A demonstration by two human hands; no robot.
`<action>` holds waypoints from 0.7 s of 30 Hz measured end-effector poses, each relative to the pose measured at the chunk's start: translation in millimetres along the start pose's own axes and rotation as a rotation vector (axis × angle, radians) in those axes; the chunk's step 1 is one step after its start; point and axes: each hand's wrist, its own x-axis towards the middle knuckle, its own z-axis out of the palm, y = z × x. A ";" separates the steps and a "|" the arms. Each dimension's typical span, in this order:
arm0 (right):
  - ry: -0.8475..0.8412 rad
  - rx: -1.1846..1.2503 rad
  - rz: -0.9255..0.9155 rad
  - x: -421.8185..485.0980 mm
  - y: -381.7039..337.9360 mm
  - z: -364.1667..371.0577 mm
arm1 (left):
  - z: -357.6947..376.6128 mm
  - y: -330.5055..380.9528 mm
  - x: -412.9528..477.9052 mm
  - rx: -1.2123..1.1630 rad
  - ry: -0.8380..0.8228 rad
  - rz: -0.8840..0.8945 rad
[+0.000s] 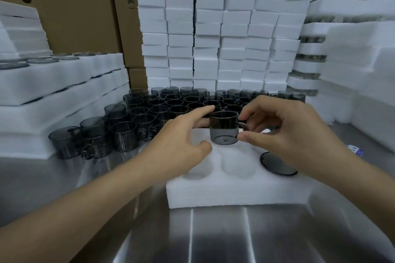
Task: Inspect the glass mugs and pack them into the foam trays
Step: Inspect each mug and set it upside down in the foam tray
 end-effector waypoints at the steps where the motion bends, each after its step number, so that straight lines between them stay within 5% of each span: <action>1: -0.020 -0.031 0.004 0.6 1.3 -2.1 | -0.6 0.3 0.6 -0.014 -0.017 -0.001; 8: -0.137 -0.078 0.055 1.6 6.9 -2.5 | -3.4 5.9 -0.1 -0.022 -0.130 -0.013; 21: -0.243 -0.170 0.055 1.3 2.0 -11.1 | -4.7 5.8 -1.2 0.079 -0.079 0.008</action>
